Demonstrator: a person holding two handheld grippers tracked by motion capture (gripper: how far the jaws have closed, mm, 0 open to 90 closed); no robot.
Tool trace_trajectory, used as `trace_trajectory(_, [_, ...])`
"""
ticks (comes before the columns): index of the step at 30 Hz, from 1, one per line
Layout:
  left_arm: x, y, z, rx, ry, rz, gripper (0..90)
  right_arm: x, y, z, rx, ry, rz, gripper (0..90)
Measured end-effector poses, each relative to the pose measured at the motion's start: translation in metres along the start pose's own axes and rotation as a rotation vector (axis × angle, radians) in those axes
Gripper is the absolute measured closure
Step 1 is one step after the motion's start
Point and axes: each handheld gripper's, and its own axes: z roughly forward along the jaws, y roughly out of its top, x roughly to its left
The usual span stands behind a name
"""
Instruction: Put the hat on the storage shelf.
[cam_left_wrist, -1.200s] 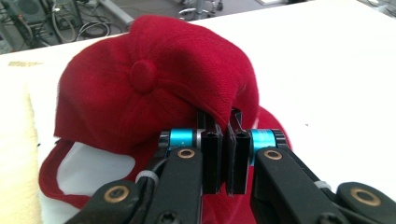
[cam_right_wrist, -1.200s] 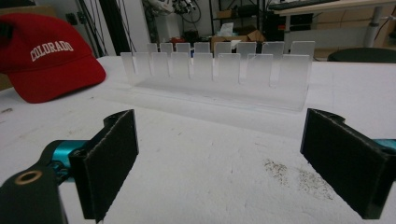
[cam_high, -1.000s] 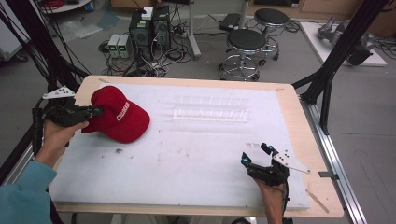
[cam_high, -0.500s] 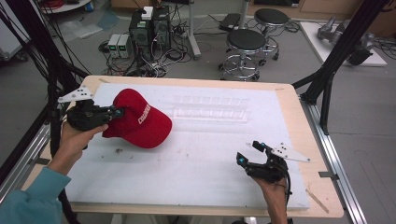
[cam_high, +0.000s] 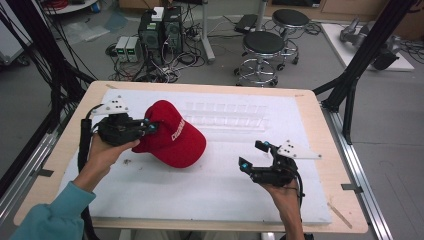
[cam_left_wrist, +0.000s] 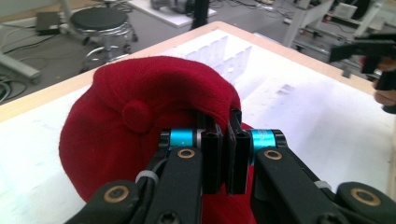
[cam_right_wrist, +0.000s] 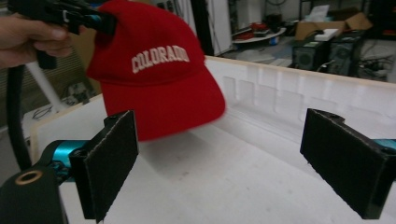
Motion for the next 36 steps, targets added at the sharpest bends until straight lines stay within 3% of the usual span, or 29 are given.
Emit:
trace_trajectory(5, [-0.011, 0.002, 0.011, 0.010, -0.027, 0.026, 86.8, 0.007, 0.016, 0.014, 0.022, 0.049, -0.034, 10.3])
trace_trajectory(8, [-0.019, 0.003, 0.017, 0.018, -0.038, 0.049, 86.8, 0.016, 0.032, 0.033, 0.053, 0.097, -0.072, 10.4])
trace_trajectory(11, [-0.028, 0.004, 0.021, 0.028, -0.058, 0.077, 86.8, 0.019, 0.037, 0.041, 0.069, 0.113, -0.082, 10.8])
trace_trajectory(14, [-0.036, 0.005, 0.026, 0.030, -0.085, 0.087, 86.8, 0.028, 0.047, 0.058, 0.097, 0.160, -0.121, 14.6])
trace_trajectory(23, [-0.053, 0.008, 0.034, 0.038, -0.136, 0.135, 86.8, 0.037, 0.056, 0.085, 0.163, 0.213, -0.150, 16.8])
trace_trajectory(32, [-0.064, 0.010, 0.037, 0.045, -0.200, 0.197, 86.8, 0.036, 0.055, 0.092, 0.191, 0.237, -0.160, 19.9])
trace_trajectory(33, [-0.065, 0.010, 0.037, 0.046, -0.208, 0.209, 86.8, 0.037, 0.055, 0.093, 0.199, 0.247, -0.168, 26.4])
trace_trajectory(35, [-0.065, 0.011, 0.037, 0.041, -0.210, 0.213, 86.8, 0.037, 0.055, 0.093, 0.202, 0.247, -0.175, 29.6])
trace_trajectory(36, [-0.066, 0.011, 0.037, 0.044, -0.207, 0.215, 86.8, 0.038, 0.056, 0.091, 0.200, 0.259, -0.191, 39.2])
